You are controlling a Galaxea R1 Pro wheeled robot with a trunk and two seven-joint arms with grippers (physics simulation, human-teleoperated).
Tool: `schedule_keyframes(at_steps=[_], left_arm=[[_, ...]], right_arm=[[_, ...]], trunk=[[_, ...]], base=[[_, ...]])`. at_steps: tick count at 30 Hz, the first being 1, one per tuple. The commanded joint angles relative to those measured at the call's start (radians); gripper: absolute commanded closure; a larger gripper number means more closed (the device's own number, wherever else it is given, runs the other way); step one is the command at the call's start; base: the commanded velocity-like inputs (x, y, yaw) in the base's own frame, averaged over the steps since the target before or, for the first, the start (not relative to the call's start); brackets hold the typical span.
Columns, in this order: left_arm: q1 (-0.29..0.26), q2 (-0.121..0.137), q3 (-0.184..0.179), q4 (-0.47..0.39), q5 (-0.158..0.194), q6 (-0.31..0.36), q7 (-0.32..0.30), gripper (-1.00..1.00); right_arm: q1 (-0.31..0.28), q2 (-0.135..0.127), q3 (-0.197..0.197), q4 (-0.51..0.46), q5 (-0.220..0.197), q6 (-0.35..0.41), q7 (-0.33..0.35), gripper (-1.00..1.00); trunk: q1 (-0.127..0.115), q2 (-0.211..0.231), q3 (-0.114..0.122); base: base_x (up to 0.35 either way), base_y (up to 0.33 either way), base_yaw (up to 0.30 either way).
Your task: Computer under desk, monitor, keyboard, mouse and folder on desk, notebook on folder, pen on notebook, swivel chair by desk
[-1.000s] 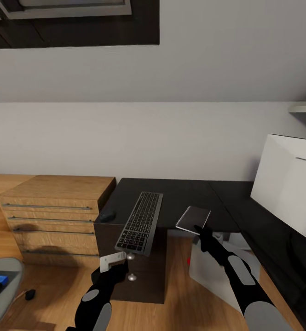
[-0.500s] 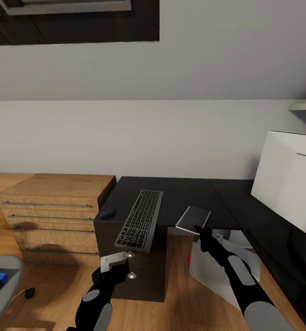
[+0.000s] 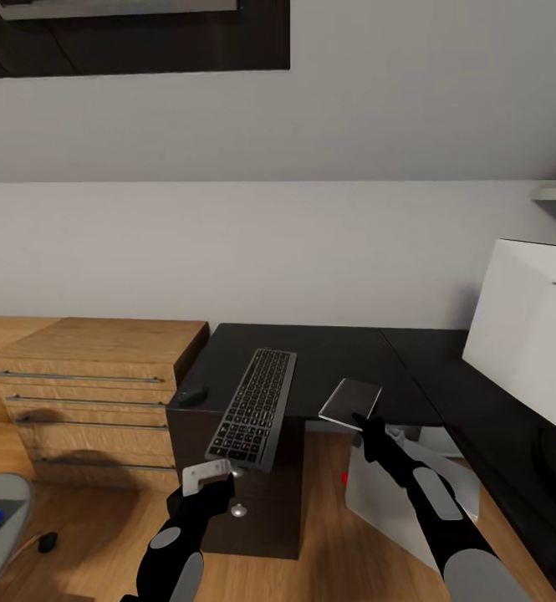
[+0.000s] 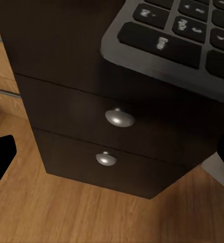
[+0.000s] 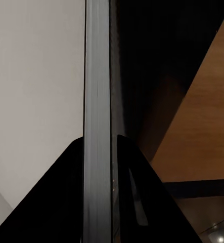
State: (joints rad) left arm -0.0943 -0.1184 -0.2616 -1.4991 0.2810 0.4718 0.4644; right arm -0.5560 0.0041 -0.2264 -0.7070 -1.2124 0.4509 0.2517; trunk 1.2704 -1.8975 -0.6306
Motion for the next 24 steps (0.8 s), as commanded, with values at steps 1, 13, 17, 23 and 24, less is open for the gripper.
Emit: schedule_keyframes(at_steps=[1, 13, 17, 23, 24], left_arm=[[-0.001, 0.000, -0.002, -0.001, 0.010, 0.002, 0.009, -1.00], [-0.001, 0.000, -0.001, -0.001, 0.010, 0.002, 0.010, -1.00], [-0.001, 0.000, -0.002, -0.001, 0.010, 0.002, 0.010, -1.00], [-0.001, 0.000, -0.002, -0.001, 0.010, 0.002, 0.010, -1.00], [-0.001, 0.000, -0.001, -0.001, 0.010, 0.002, 0.010, -1.00]], right_arm=[[-0.001, 0.000, -0.004, 0.001, -0.007, 0.008, 0.003, 1.00], [-0.001, -0.001, -0.004, 0.001, -0.007, 0.008, -0.002, 1.00], [-0.001, -0.001, -0.004, 0.000, -0.007, 0.008, -0.020, -1.00], [-0.001, -0.002, -0.004, -0.002, -0.007, 0.008, -0.024, -1.00], [-0.001, -0.002, -0.004, -0.002, -0.007, 0.008, -0.025, -1.00]], trunk=[[0.000, -0.001, -0.001], [0.000, -0.001, -0.001], [0.000, -0.001, -0.001], [0.000, -0.001, -0.001], [0.000, -0.001, -0.001]], base=[[0.036, 0.000, 0.000], [0.007, 0.000, 0.000], [0.000, 0.000, 0.000], [0.000, 0.000, 0.000], [0.000, 0.000, 0.000]])
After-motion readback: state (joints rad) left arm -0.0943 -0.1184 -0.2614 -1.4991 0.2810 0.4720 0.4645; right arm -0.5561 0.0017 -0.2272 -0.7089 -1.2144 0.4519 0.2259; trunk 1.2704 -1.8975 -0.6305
